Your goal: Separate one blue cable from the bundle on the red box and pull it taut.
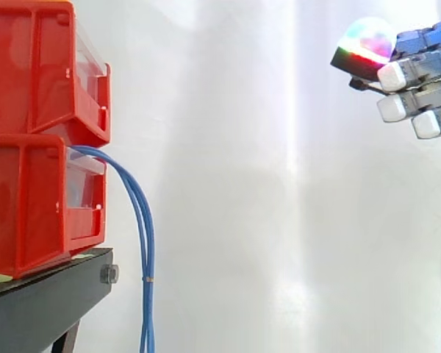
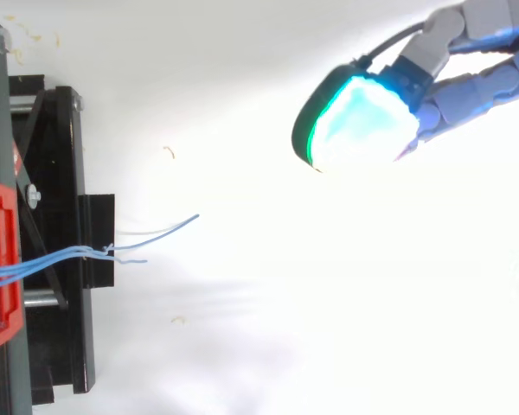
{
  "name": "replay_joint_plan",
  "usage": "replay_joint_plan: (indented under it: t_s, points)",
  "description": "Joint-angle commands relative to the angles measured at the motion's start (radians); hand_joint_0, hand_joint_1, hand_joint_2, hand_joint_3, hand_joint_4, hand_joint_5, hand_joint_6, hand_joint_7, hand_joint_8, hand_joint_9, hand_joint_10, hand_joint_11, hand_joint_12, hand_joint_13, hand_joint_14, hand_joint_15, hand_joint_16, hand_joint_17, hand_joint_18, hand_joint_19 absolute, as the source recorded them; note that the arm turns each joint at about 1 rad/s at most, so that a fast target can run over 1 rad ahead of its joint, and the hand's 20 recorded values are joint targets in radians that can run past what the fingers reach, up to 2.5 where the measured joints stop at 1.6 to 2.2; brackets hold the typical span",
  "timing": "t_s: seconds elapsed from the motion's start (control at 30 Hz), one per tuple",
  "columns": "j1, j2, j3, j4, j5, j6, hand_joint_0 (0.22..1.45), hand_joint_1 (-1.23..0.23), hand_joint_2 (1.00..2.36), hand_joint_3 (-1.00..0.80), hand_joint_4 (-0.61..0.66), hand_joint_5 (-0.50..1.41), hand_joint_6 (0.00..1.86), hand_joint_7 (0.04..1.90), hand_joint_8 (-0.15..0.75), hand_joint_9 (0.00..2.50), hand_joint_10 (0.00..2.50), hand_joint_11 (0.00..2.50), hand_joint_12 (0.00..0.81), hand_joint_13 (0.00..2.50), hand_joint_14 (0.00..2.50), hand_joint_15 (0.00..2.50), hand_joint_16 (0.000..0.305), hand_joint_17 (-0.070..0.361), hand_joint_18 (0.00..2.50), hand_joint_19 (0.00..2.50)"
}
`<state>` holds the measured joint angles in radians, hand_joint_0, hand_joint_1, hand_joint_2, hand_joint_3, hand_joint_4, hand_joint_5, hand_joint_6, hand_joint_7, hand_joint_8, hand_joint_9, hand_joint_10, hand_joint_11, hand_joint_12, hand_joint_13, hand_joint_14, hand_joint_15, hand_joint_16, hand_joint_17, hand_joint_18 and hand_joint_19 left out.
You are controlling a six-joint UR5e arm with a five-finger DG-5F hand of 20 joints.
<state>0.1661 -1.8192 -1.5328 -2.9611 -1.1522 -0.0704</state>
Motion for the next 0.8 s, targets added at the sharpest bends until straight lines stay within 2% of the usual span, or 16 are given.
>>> replay_joint_plan:
  t_s: [0.0, 0.07, 0.33, 0.5, 0.63, 0.77]
  points:
    - [0.000, -0.012, 0.000, 0.013, 0.026, -0.012, 0.54, -0.62, 1.00, -0.50, 0.21, -0.19, 0.50, 0.72, 0.282, 0.67, 0.01, 0.20, 0.318, 0.53, 0.01, 0.21, 0.040, 0.089, 0.53, 0.33]
    - [0.000, -0.035, 0.000, 0.022, 0.039, -0.014, 0.54, -0.62, 1.00, -0.50, 0.21, -0.19, 0.50, 0.72, 0.282, 0.68, 0.00, 0.20, 0.317, 0.53, 0.01, 0.21, 0.040, 0.089, 0.53, 0.33]
    - [0.001, -0.037, 0.000, 0.028, 0.039, -0.046, 0.54, -0.62, 1.00, -0.50, 0.21, -0.19, 0.50, 0.72, 0.282, 0.68, 0.00, 0.20, 0.318, 0.54, 0.01, 0.21, 0.040, 0.089, 0.53, 0.33]
    - [0.004, -0.037, 0.000, 0.053, 0.049, -0.121, 0.54, -0.62, 1.00, -0.50, 0.21, -0.19, 0.50, 0.72, 0.281, 0.68, 0.00, 0.19, 0.318, 0.54, 0.01, 0.21, 0.040, 0.089, 0.53, 0.34]
    - [0.009, -0.037, -0.001, 0.057, 0.054, -0.154, 0.54, -0.62, 1.00, -0.50, 0.21, -0.19, 0.50, 0.72, 0.282, 0.68, 0.00, 0.20, 0.319, 0.54, 0.01, 0.21, 0.040, 0.089, 0.54, 0.33]
    - [0.010, -0.054, -0.001, 0.059, 0.052, -0.138, 0.54, -0.62, 1.00, -0.50, 0.21, -0.19, 0.50, 0.72, 0.283, 0.68, 0.00, 0.20, 0.319, 0.54, 0.01, 0.21, 0.040, 0.089, 0.54, 0.33]
